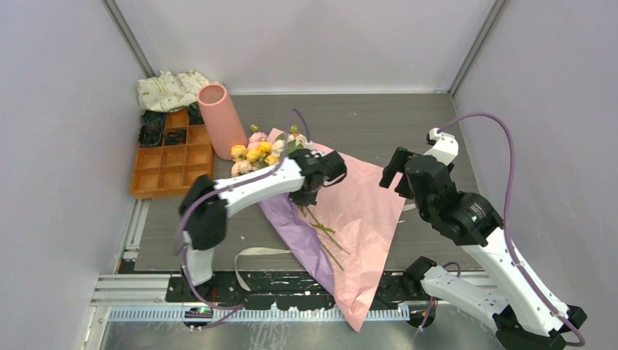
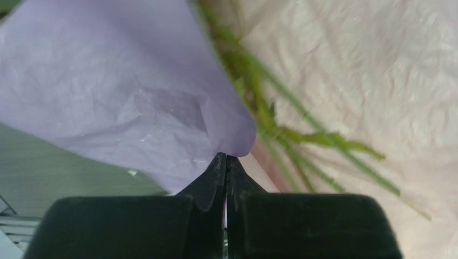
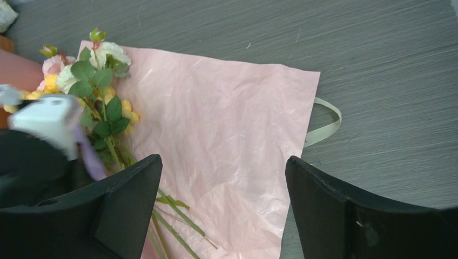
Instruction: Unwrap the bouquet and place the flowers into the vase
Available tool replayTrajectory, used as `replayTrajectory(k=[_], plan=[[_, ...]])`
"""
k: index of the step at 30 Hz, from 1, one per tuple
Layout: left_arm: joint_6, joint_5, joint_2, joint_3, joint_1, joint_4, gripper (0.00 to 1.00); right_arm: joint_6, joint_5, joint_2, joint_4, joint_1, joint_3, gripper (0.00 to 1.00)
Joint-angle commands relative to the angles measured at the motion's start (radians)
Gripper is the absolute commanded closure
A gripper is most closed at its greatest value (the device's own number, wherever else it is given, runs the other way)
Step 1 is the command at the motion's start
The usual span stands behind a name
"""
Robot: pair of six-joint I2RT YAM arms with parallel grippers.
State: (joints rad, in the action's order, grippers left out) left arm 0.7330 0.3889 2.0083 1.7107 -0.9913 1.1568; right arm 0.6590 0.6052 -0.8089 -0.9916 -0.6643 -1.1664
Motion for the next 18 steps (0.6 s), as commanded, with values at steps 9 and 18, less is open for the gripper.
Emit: replayTrajectory(k=[9, 18], plan=[[0.364, 0.108, -0.767, -0.540, -0.074, 0.157, 1.00, -0.028, -0.273, -0.183, 0.170, -0.001, -0.010, 0.12], [0.580, 0.103, -1.105, -0.765, -0.125, 0.300, 1.00, -0.038, -0.375, -0.393, 0.228, -0.042, -0.056, 0.17]])
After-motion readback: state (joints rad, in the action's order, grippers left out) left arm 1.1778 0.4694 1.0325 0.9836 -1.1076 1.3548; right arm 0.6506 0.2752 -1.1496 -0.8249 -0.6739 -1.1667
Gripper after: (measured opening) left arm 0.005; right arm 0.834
